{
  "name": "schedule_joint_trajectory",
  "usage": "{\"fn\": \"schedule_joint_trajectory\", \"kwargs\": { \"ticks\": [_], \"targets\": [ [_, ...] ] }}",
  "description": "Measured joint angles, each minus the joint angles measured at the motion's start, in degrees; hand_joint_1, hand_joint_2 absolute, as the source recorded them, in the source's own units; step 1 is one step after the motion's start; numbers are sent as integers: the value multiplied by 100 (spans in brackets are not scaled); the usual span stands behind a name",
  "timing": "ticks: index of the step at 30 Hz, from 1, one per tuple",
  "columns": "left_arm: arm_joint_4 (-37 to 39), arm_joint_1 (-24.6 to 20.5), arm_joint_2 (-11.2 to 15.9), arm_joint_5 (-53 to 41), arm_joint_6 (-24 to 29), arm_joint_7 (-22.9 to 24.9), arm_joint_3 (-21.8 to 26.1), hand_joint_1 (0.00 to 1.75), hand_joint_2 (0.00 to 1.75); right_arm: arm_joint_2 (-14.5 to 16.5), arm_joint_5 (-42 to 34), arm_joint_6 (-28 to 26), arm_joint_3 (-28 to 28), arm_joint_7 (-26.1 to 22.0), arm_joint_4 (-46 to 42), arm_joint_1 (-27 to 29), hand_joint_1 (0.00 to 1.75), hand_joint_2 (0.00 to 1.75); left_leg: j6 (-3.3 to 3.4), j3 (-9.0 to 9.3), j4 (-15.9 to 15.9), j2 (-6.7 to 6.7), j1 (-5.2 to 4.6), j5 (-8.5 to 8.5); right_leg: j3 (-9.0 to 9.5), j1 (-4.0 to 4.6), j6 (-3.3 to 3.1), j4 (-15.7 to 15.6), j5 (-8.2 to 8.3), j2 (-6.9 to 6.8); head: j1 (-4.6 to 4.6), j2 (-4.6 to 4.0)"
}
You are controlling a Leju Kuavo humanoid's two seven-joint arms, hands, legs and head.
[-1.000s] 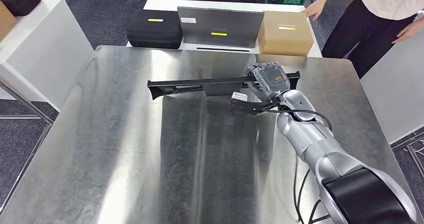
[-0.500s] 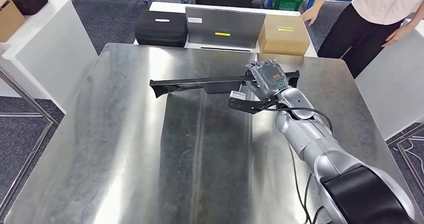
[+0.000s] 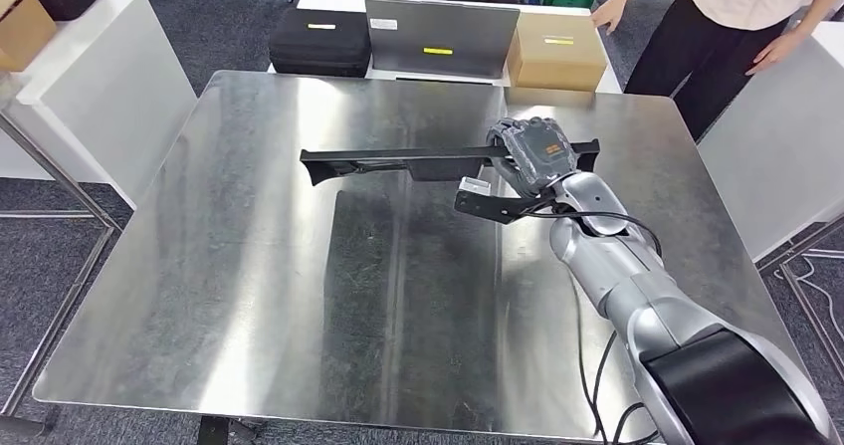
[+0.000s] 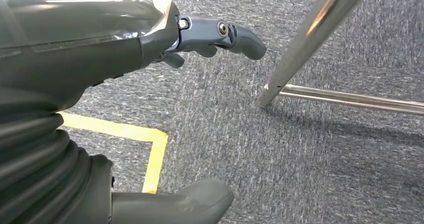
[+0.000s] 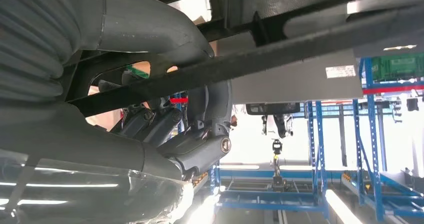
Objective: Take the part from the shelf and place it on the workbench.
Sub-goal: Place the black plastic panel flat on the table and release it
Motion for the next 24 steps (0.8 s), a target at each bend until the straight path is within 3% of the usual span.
{"fn": "schedule_joint_trajectory", "kwargs": {
  "ticks": [2,4,5,6,7,9,11,14,16,19,21,22,24],
  "targets": [
    [0,6,12,-57,84,-60,-4,0,175,17,10,-2,0,7,1,-2,175,175,-43,-131,302,-17,0,-296,30,-67,-135,-153,156,-19,-11,0],
    [0,15,19,-167,294,-154,-28,0,175,29,20,-6,0,14,1,15,175,175,-94,-324,925,-34,9,-725,-40,-48,-182,-177,247,-28,-14,0],
    [0,18,20,-208,402,-197,-44,0,175,32,23,-8,0,16,2,35,175,175,-124,-368,1161,-35,19,-835,-78,-46,-168,-173,275,-28,-15,0],
    [0,21,21,-228,494,-225,-57,0,175,33,24,-10,0,16,4,57,175,175,-154,-327,1235,-30,33,-848,-111,-46,-151,-167,298,-28,-16,0],
    [0,23,23,-233,560,-244,-64,0,175,31,24,-11,0,16,5,76,175,175,-176,-184,1109,-26,48,-770,-139,-50,-132,-158,317,-28,-16,0],
    [0,24,25,-239,695,-291,-70,0,175,28,24,-14,0,16,7,93,175,175,-189,330,410,-20,79,-554,-186,-57,-103,-119,333,-28,-17,0],
    [-1,30,25,-252,898,-398,-80,0,175,26,24,-21,0,19,7,93,175,175,-139,672,-105,-26,70,-448,-229,-33,-69,-78,348,-27,-11,0],
    [-2,40,20,-258,1176,-588,-83,0,175,30,21,-46,-1,16,6,100,175,175,-16,696,-242,-25,52,-424,-275,1,30,-69,384,-23,-5,0],
    [-3,39,15,-239,1252,-670,-83,0,175,19,19,-57,-2,7,7,97,175,175,75,701,-320,-12,76,-367,-377,-11,76,74,302,-23,2,0],
    [-4,41,6,-197,1252,-711,-81,0,175,7,21,-59,-2,-2,11,113,175,175,134,683,-360,8,94,-314,-807,-78,81,1022,-120,-23,5,0],
    [-4,49,-4,-156,1199,-732,-79,0,175,7,24,-59,-2,-4,19,152,175,175,118,670,-357,12,111,-306,-1003,-148,152,1505,-258,-25,3,0],
    [-4,52,-6,-129,1157,-742,-78,0,175,7,24,-59,-2,-4,22,166,175,175,100,668,-355,12,130,-303,-956,-189,219,1437,-205,-26,4,0],
    [-4,55,-5,-99,1063,-748,-73,0,175,4,24,-59,-2,-4,23,170,175,175,31,670,-345,8,178,-309,-599,-278,383,734,73,-40,7,0]
  ]
}}
